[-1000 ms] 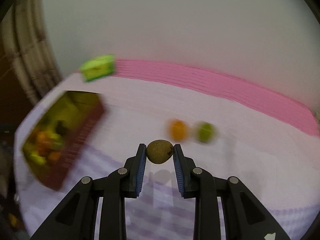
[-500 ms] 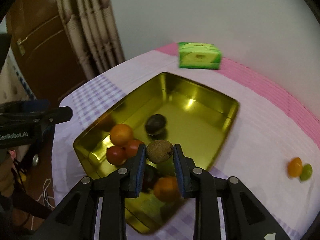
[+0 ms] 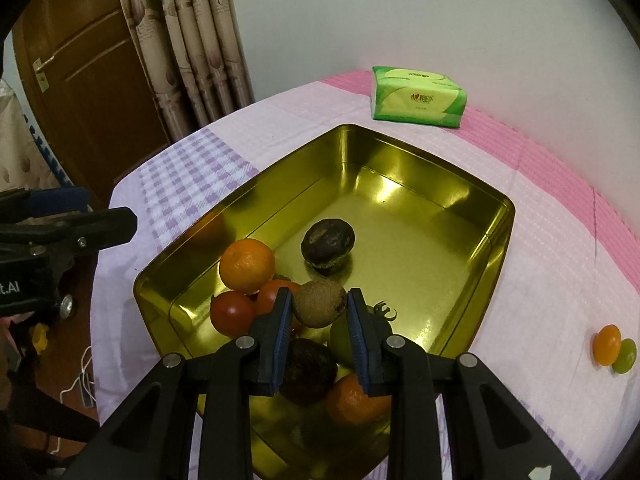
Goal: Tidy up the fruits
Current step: 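Carry the brown kiwi into the gold tray and open the right gripper, then grasp the green lime with the right gripper while the left gripper grasps a small orange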
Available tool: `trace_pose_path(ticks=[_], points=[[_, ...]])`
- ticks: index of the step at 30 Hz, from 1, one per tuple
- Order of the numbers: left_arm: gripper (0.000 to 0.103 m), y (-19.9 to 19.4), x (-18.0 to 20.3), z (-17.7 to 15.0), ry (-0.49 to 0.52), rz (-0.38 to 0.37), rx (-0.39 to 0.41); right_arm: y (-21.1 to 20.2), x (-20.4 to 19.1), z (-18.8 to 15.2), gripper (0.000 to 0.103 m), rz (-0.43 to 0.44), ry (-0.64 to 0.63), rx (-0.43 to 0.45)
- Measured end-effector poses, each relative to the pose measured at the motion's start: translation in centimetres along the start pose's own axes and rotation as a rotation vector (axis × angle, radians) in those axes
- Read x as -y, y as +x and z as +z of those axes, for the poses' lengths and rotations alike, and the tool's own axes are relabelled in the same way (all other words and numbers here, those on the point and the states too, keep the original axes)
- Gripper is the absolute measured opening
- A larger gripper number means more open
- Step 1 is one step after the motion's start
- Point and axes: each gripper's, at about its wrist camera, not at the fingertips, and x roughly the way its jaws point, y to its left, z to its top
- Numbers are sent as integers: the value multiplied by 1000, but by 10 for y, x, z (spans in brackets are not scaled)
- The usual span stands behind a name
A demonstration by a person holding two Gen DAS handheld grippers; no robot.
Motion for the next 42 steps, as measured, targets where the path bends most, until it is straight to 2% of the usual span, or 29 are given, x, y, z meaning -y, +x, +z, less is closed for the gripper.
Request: trace_pose_path(ticks=[4, 10, 15, 19, 26, 29, 33, 37, 42], points=[[78, 2, 2, 0, 2, -6, -9, -3, 0, -1, 41, 1, 1, 10], [78, 3, 7, -1, 23, -12, -12, -20, 2, 0, 41, 11, 13, 41], [78, 2, 8, -2, 24, -18, -7, -50, 21, -6, 45, 4, 61, 99], [78, 2, 7, -2, 22, -23, -12, -71, 60, -27, 45, -88, 118, 110], [78, 3, 10, -2, 35, -19, -12, -97, 167, -80, 45, -304, 313, 88], [78, 1, 15, -3, 49, -38, -1, -98, 203, -95, 45, -380, 353, 74], [78, -5, 28, -2, 79, -86, 21, -88, 234, -103, 45, -414, 370, 56], [78, -14, 48, 1, 113, -131, 55, -73, 248, -103, 45, -405, 371, 57], [78, -21, 92, 11, 186, -187, 63, -59, 262, -97, 45, -401, 376, 57]])
